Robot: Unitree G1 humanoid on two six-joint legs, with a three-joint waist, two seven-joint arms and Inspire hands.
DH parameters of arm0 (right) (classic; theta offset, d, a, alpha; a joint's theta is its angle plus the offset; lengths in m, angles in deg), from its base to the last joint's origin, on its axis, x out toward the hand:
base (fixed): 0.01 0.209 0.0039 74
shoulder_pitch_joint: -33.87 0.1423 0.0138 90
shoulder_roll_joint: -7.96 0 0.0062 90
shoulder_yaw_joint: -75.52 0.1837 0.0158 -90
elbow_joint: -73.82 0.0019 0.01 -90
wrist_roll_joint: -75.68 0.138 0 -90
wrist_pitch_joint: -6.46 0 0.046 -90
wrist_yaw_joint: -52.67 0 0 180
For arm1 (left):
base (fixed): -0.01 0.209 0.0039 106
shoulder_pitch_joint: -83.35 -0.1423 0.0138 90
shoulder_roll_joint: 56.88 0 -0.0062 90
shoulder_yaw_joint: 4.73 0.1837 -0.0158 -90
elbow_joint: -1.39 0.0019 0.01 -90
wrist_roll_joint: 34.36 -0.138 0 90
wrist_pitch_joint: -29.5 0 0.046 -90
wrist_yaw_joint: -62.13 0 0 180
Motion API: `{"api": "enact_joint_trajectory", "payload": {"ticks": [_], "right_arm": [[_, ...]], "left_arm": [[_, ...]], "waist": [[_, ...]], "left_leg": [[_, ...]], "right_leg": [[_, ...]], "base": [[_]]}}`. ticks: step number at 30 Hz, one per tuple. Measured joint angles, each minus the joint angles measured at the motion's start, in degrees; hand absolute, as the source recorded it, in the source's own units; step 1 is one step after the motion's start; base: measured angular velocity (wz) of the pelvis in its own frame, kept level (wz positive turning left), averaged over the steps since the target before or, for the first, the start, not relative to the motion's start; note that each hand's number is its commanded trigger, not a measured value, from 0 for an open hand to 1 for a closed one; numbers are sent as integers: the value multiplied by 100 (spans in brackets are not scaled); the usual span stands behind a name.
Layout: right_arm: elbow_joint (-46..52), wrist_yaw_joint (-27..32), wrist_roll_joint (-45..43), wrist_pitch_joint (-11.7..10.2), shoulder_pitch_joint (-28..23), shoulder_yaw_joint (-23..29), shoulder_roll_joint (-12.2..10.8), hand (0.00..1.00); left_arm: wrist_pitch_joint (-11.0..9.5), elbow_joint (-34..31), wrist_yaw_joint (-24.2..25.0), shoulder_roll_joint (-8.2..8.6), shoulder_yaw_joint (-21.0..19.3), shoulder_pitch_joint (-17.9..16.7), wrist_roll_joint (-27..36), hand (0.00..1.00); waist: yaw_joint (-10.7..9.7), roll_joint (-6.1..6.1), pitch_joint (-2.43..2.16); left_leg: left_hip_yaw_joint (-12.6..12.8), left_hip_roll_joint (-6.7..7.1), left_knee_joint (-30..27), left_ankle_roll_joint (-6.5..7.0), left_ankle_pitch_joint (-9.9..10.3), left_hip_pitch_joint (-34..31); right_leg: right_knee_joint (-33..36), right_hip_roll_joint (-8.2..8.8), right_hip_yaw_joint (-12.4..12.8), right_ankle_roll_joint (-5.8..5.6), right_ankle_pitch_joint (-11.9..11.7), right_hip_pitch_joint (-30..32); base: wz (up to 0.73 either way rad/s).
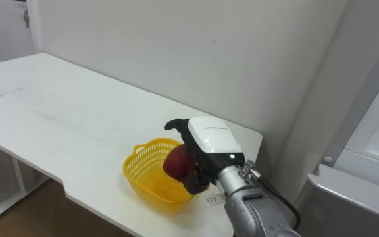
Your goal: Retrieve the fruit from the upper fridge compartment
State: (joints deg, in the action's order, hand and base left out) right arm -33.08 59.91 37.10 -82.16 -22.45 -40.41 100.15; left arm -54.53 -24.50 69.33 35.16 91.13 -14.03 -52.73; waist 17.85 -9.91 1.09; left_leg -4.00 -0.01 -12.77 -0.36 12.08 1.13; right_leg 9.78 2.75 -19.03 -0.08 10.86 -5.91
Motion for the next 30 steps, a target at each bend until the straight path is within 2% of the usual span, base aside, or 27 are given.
{"api": "enact_joint_trajectory", "payload": {"ticks": [13,30], "right_arm": [[0,0,1,2,0,0,0,0],[59,1,5,-2,0,23,0,0]], "left_arm": [[1,-4,-1,-2,1,17,-1,0],[21,-149,-3,-4,-19,37,-88,0]], "waist": [[-3,-20,-14],[-32,23,13]], "left_leg": [[-1,3,-1,0,1,-52],[24,3,-24,0,1,-56]], "right_leg": [[0,1,0,0,0,42],[0,3,37,0,0,41]], "base": [[0],[0]]}}
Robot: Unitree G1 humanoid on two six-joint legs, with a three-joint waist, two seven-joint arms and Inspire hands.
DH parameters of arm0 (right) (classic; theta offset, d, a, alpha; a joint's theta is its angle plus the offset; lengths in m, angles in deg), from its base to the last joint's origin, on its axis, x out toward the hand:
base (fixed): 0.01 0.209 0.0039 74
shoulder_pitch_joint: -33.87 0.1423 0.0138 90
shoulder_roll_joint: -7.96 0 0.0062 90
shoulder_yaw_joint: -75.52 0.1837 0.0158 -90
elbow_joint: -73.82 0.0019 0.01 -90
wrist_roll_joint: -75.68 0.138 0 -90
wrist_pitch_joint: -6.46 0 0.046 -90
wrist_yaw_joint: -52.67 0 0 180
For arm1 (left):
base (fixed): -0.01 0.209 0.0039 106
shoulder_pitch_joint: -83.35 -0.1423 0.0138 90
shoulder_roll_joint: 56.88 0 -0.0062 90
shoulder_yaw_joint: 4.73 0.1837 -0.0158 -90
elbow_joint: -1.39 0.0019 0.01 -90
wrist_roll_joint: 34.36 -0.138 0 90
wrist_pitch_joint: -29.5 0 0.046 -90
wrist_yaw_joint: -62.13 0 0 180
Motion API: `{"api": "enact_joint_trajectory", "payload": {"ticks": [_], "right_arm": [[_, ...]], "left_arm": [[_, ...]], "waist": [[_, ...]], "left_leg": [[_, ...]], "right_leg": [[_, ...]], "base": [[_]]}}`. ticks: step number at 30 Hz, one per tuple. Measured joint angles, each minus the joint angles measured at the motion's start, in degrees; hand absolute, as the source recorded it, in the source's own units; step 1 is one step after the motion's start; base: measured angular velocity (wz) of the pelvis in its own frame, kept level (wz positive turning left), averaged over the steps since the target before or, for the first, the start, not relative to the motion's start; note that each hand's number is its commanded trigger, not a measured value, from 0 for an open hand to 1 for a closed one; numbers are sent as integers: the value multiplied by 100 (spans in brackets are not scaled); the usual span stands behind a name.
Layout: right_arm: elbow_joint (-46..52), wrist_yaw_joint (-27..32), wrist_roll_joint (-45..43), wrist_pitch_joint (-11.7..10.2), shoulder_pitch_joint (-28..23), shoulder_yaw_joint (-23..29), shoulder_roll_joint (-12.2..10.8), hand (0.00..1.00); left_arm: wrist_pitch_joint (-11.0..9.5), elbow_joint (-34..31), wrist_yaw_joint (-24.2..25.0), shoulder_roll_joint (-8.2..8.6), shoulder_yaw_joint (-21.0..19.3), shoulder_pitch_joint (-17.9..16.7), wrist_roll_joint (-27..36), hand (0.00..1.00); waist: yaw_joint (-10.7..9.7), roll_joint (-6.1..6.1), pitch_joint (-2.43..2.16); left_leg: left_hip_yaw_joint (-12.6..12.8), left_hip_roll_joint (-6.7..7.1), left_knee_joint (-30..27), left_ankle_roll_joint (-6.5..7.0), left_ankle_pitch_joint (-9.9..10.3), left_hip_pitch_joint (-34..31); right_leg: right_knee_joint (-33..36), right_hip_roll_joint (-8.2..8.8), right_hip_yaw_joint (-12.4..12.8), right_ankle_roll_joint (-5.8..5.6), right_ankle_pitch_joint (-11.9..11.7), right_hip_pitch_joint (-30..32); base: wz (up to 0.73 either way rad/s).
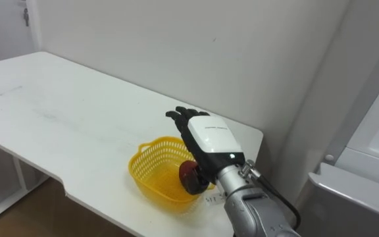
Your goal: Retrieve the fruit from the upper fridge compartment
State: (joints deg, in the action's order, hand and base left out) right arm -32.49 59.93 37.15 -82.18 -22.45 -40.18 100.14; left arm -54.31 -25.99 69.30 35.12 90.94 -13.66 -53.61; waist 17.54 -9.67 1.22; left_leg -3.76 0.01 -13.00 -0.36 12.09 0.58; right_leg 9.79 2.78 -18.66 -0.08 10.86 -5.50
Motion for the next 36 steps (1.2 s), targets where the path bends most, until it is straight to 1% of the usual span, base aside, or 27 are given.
{"api": "enact_joint_trajectory", "payload": {"ticks": [3,5,7,8,9,10,11,12,13,14,15,16,17,18,19,20,21,23,25,26,27,28,30,32,34,36], "right_arm": [[117,4,87,-20,0,63,-3,0],[227,66,481,-81,0,191,-4,0],[419,233,697,-142,0,244,-4,0],[549,362,764,-227,0,266,-4,0],[645,477,815,-321,-1,309,-4,0],[694,511,840,-355,-2,346,-5,0],[859,527,956,-419,-24,447,-6,0],[1064,577,1107,-458,-37,515,-4,0],[1190,610,1149,-461,-40,549,-3,0],[1521,661,1173,-463,-70,644,6,0],[1817,727,1172,-524,-90,748,17,0],[1946,757,1152,-560,-95,800,20,0],[2155,843,1104,-633,-131,923,25,0],[2262,930,1066,-687,-136,1009,26,0],[2310,940,1053,-710,-139,1070,26,0],[2411,974,1051,-734,-164,1209,26,0],[2456,1005,1050,-768,-179,1298,24,0],[2580,1163,1164,-814,-207,1588,37,0],[2646,1370,1287,-842,-244,1755,54,0],[2645,1506,1409,-888,-270,1866,123,0],[2638,1558,1473,-903,-286,1905,188,0],[2614,1600,1576,-945,-343,2032,308,0],[2609,1754,1636,-946,-465,2306,443,0],[2608,1861,1668,-947,-526,2498,460,0],[2563,1956,1817,-954,-626,2656,471,0],[2421,2021,1930,-952,-667,2767,489,0]], "left_arm": [[-1,-56,3,1,13,-9,-47,0],[-42,-75,-25,-1,28,-12,-36,0],[-54,-72,-47,-2,27,-22,-37,0],[-63,-67,-62,-3,26,-37,-40,0],[-73,-62,-71,-1,22,-37,-45,0],[-88,-56,-78,4,19,-37,-45,0],[-151,-19,-83,9,18,-38,-44,0],[-173,42,-93,9,14,-46,-42,0],[-173,55,-96,10,13,-57,-36,0],[-172,52,-113,10,15,-93,-33,0],[-172,49,-151,25,13,-135,-43,0],[-172,48,-156,35,6,-160,-46,0],[-172,46,-159,55,-1,-187,-48,0],[-177,49,-159,80,-14,-212,-58,0],[-180,51,-159,98,-49,-220,-65,0],[-207,51,-159,118,-113,-222,-71,0],[-225,50,-160,120,-115,-221,-72,0],[-261,50,-163,123,-104,-238,-44,0],[-261,59,-163,115,-104,-256,-42,0],[-267,58,-163,110,-100,-247,-43,0],[-276,59,-164,111,-100,-248,-43,0],[-287,66,-172,107,-103,-255,-43,0],[-310,133,-175,98,-113,-258,-49,0],[-310,142,-175,98,-125,-269,-51,0],[-310,159,-175,93,-171,-313,-50,0],[-311,155,-177,91,-203,-382,-50,0]], "waist": [[-52,31,16],[-71,67,21],[-118,97,28],[-157,114,21],[-189,157,27],[-208,172,22],[-266,199,12],[-339,255,9],[-371,265,0],[-470,286,-21],[-572,324,-34],[-621,347,-47],[-657,390,-72],[-721,447,-78],[-781,438,-97],[-854,456,-103],[-904,462,-100],[-1076,444,-114],[-1162,435,-119],[-1227,424,-119],[-1251,420,-116],[-1269,410,-104],[-1292,376,-96],[-1320,356,-93],[-1377,331,-101],[-1449,309,-90]], "left_leg": [[2,1,-23,0,0,-3],[15,0,-47,0,1,5],[48,-8,-46,0,1,12],[59,-10,-46,0,1,18],[82,-14,-47,0,1,27],[105,-18,-47,0,1,41],[129,-20,-45,0,1,67],[146,-20,-33,0,1,94],[174,-25,-25,0,1,110],[188,-26,-18,0,1,114],[223,-29,-7,0,1,123],[237,-32,1,0,1,129],[294,-41,37,1,1,190],[341,-46,45,2,2,242],[345,-45,63,2,2,276],[381,-56,132,3,1,343],[402,-62,133,3,1,349],[458,-74,153,3,1,382],[509,-82,173,3,2,415],[526,-83,173,3,2,430],[538,-83,172,3,2,463],[595,-91,179,3,2,505],[639,-93,178,3,2,512],[672,-101,180,3,2,507],[672,-108,180,3,2,519],[668,-120,184,0,4,517]], "right_leg": [[1,1,3,0,0,-11],[1,0,14,-1,-1,-28],[0,-2,39,-1,-1,-26],[0,-3,53,-1,-1,-25],[1,-6,78,-1,-1,-25],[2,-7,100,-1,-1,-27],[4,-7,116,-1,-1,-48],[12,-5,127,-5,-4,-60],[17,-6,133,-6,-4,-59],[19,-5,141,-7,-5,-59],[19,-4,167,-7,-6,-59],[19,-6,196,-8,-7,-60],[19,-12,271,-9,-8,-71],[15,-16,298,-10,-9,-114],[15,-15,309,-10,-9,-136],[17,-23,353,-10,-9,-147],[17,-29,368,-10,-9,-147],[22,-40,437,-10,-10,-147],[35,-43,460,-9,-10,-141],[47,-40,467,-9,-10,-136],[59,-39,480,-9,-10,-130],[86,-43,543,-9,-10,-128],[89,-45,585,-9,-10,-121],[98,-49,604,-8,-11,-96],[98,-57,605,-6,-13,-111],[96,-68,600,-3,-14,-133]], "base": [[0],[-2],[-6],[-8],[-9],[-10],[-8],[-9],[-8],[-12],[-9],[-16],[-23],[-20],[-17],[-10],[-13],[-15],[-14],[-5],[-14],[-20],[-15],[-7],[-2],[0]]}}
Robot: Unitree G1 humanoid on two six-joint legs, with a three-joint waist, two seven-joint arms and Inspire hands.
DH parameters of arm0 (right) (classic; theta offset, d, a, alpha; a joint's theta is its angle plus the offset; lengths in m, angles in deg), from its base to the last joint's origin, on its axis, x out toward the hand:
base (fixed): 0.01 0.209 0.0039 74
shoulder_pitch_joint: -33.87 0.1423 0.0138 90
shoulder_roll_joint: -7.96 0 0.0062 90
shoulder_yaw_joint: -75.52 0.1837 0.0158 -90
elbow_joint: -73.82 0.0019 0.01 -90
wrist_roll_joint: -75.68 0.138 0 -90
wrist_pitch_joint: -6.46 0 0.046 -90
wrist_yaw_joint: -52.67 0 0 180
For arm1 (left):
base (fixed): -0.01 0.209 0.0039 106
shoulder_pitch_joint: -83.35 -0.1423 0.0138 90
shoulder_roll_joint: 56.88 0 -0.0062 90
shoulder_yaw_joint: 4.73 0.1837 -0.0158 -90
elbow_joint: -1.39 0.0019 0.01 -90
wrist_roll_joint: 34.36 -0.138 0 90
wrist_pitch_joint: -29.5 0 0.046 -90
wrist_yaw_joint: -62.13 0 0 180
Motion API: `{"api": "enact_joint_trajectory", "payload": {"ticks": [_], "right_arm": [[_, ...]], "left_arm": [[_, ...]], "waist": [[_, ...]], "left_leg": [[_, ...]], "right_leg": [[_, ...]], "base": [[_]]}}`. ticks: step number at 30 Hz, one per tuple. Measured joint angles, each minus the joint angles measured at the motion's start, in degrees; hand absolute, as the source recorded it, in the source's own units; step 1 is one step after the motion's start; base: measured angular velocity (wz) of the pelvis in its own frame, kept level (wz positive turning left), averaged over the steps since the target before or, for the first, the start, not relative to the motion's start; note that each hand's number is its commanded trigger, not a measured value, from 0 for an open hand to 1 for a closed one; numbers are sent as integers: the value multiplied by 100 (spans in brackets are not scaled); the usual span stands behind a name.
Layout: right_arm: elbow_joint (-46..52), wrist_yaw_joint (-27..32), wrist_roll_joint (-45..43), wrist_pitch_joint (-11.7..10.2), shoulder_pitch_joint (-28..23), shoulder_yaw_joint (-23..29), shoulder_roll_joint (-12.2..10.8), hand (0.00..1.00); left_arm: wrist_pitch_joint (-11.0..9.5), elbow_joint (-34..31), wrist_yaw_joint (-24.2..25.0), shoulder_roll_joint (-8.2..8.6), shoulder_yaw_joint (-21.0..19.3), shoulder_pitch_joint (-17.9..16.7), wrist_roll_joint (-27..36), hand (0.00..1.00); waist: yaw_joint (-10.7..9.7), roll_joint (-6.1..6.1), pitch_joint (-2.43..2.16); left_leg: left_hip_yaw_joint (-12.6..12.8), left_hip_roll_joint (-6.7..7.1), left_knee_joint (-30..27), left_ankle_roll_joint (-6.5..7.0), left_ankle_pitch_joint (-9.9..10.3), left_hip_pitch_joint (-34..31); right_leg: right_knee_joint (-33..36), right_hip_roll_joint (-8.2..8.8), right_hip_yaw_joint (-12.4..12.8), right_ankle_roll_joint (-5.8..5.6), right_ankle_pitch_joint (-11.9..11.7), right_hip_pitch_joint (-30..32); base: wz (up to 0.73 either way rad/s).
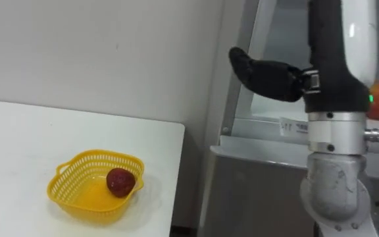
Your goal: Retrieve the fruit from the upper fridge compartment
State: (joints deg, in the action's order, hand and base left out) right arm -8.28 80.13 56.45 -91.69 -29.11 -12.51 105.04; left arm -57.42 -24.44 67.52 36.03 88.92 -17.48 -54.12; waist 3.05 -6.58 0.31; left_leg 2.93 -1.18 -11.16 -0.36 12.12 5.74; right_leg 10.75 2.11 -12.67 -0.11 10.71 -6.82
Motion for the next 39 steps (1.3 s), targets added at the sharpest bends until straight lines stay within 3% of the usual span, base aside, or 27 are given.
{"api": "enact_joint_trajectory", "payload": {"ticks": [3,9,23,29,34,39], "right_arm": [[-143,12,14,-1,-27,85,98,0],[-700,141,68,-40,-27,178,550,0],[-1822,527,17,-50,-24,280,727,0],[-2335,525,108,-28,-24,448,1065,0],[-2343,545,235,72,-24,633,1110,0],[-2662,472,676,78,-24,628,1351,0]], "left_arm": [[0,0,0,6,1,-73,4,0],[-86,0,5,-8,24,-157,29,0],[-79,-8,2,-44,-25,-243,-13,0],[-76,-14,15,-89,-345,-252,1,0],[-62,-59,25,-140,-440,-263,-2,0],[-61,-248,27,-154,-572,-296,-9,0]], "waist": [[-114,-19,6],[-153,-68,28],[-242,-203,-35],[-250,-235,-60],[-266,-285,-68],[-241,-390,-62]], "left_leg": [[-5,-10,3,-2,2,-5],[-26,-13,-6,-4,2,-2],[-70,-5,-26,-4,3,-26],[-107,-4,-31,-7,0,-133],[-143,-4,-68,-8,-1,-191],[-146,-3,-105,-8,-1,-212]], "right_leg": [[1,-5,-16,5,-3,-2],[1,-12,-15,7,-4,-11],[0,-8,-60,7,-4,10],[18,-2,-110,8,-4,74],[3,1,-164,8,-4,96],[2,5,-172,9,-4,121]], "base": [[0],[0],[1],[2],[5],[0]]}}
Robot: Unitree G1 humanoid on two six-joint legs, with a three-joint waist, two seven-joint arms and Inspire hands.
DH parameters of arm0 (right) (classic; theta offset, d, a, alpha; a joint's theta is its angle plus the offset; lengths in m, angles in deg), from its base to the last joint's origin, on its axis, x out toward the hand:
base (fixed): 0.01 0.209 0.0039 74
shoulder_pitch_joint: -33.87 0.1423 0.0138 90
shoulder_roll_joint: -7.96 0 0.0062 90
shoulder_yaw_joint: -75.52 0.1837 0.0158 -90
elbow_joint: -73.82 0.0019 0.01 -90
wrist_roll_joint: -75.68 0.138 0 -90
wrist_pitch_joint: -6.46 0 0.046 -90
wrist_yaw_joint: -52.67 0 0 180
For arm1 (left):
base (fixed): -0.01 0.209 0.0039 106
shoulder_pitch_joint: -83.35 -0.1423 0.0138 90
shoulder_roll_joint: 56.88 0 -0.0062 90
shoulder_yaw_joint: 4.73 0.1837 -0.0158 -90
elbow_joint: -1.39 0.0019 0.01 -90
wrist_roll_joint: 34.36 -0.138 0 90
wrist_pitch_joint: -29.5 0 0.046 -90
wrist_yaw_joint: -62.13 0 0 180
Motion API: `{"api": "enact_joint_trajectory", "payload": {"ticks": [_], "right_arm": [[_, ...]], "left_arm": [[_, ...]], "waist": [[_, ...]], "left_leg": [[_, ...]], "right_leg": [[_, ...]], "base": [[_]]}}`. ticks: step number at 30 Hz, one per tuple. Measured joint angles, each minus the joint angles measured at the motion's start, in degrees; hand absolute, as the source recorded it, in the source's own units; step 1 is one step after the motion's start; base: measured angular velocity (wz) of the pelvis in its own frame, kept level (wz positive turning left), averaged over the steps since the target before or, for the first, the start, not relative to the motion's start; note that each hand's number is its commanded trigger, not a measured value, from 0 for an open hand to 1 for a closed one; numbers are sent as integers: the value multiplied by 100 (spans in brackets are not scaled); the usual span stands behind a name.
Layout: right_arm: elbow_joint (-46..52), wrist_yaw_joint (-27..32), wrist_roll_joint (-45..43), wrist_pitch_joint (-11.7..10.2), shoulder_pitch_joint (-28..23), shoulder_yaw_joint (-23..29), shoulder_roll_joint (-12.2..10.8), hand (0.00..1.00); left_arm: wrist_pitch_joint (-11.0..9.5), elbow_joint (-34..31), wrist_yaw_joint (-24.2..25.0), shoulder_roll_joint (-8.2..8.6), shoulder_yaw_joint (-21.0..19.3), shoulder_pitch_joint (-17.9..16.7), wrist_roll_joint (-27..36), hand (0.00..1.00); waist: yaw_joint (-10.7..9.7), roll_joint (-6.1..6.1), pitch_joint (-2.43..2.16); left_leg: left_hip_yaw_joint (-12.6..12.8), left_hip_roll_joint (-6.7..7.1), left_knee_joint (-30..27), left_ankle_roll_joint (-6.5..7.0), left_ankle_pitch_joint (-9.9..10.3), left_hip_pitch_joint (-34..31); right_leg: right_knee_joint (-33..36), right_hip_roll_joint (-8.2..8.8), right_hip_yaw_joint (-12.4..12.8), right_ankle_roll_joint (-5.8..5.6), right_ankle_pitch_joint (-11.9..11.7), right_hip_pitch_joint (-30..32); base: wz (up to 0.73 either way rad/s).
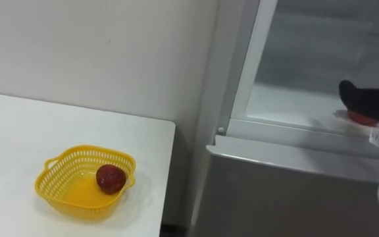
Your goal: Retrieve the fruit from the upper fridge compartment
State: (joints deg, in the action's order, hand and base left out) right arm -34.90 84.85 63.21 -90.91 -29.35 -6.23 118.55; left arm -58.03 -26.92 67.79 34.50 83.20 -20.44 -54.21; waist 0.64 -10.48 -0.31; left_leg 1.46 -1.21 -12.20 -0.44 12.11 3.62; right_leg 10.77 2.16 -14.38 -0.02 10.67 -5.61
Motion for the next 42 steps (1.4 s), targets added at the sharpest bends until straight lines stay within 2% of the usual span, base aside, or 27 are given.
{"api": "enact_joint_trajectory", "payload": {"ticks": [7,11,17,24,31,36,42], "right_arm": [[-344,-79,301,18,3,-63,194,0],[-766,-121,534,125,143,-262,322,0],[-968,-320,539,249,143,-266,330,0],[-1315,-470,641,373,263,-269,332,0],[-1456,-552,772,383,401,-533,380,0],[-1457,-616,784,383,402,-540,381,0],[-1493,-774,793,388,458,-710,419,0]], "left_arm": [[3,-158,-25,-52,2,-112,18,0],[3,-166,-6,-102,14,-126,17,0],[15,-312,5,-195,11,-175,16,0],[90,-374,-1,-197,9,-253,15,0],[126,-436,-1,-198,7,-280,16,0],[125,-449,-1,-197,8,-277,16,0],[131,-438,6,-196,16,-275,15,0]], "waist": [[13,-3,29],[49,-11,33],[125,-14,35],[127,-10,35],[140,-1,35],[145,30,45],[145,53,31]], "left_leg": [[-5,-1,7,-1,1,-19],[-6,-3,7,-2,2,-47],[-7,-2,2,-2,1,-117],[-27,8,-56,-1,1,-197],[-24,7,-80,0,1,-204],[-25,3,-98,0,1,-198],[-23,3,-98,0,1,-197]], "right_leg": [[6,-4,3,1,0,7],[7,-6,-6,1,-1,7],[9,-3,-22,1,0,73],[6,23,-155,1,0,97],[17,27,-163,1,-1,98],[83,33,-171,1,0,104],[98,41,-209,1,0,106]], "base": [[0],[0],[0],[5],[0],[0],[0]]}}
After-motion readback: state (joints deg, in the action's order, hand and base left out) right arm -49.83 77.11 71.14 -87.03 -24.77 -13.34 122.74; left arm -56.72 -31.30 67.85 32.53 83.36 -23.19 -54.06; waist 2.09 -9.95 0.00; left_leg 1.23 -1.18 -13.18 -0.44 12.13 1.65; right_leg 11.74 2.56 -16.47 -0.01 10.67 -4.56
